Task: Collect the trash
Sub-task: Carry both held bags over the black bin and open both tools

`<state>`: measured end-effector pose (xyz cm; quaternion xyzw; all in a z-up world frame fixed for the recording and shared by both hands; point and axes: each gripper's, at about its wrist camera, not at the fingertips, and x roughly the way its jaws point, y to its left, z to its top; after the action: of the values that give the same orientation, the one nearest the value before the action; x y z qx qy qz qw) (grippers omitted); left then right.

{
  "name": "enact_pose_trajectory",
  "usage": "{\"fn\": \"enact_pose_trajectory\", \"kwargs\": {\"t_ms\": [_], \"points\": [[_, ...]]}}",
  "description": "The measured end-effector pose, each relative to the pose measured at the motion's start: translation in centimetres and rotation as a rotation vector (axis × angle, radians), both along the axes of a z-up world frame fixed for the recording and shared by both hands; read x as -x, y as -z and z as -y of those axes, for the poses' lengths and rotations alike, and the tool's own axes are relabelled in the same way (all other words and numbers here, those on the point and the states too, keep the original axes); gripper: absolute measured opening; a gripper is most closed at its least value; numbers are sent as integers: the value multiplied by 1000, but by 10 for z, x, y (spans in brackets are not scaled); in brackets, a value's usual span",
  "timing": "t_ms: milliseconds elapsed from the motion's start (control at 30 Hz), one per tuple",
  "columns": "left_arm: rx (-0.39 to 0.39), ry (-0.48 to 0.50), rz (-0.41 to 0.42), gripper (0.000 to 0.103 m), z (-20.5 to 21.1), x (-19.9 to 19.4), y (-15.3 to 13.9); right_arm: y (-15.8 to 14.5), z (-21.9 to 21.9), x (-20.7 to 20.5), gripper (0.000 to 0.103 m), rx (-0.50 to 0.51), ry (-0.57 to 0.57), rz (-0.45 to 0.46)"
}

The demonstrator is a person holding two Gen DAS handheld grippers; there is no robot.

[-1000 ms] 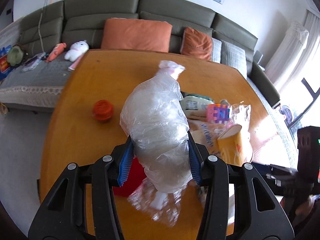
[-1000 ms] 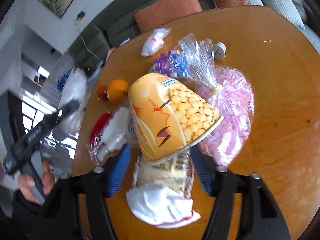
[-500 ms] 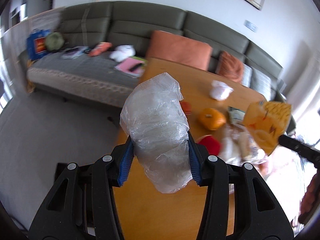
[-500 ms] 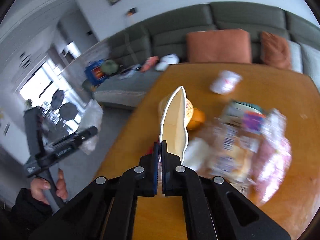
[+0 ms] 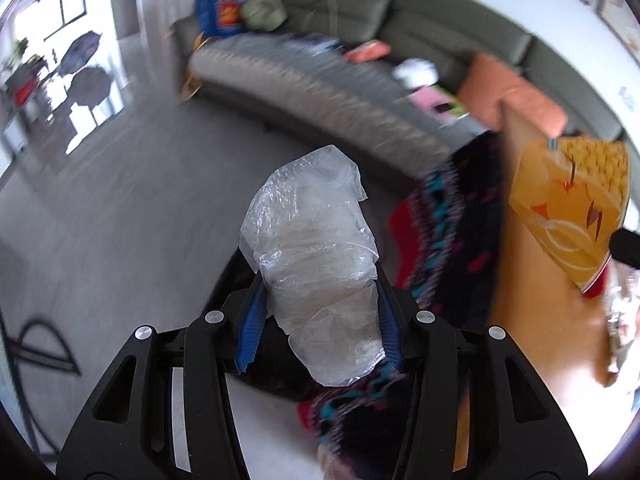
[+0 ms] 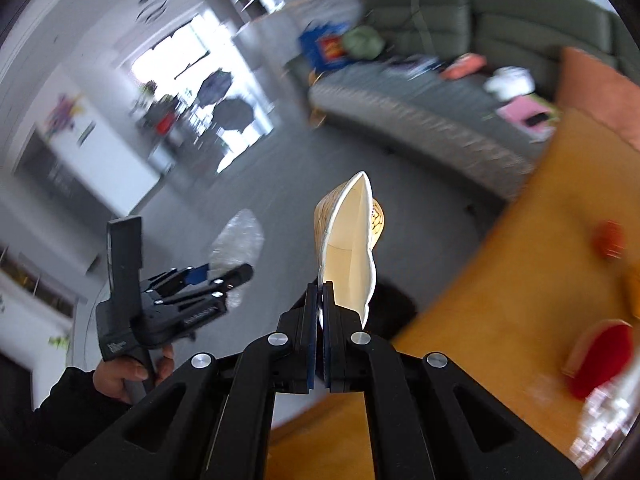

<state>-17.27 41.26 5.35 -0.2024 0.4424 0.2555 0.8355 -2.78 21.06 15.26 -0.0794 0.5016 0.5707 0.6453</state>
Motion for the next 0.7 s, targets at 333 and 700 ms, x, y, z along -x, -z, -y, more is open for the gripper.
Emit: {"fn": "enact_pose_trajectory", "kwargs": {"t_ms": [333,700], "points": [[17,-162,-145,97,-66,23,55,55,-118,59,49,159,-182,-11],[19,-125,-102,97,-64,22,34,45,-96,30,49,128,-108,15]]}}
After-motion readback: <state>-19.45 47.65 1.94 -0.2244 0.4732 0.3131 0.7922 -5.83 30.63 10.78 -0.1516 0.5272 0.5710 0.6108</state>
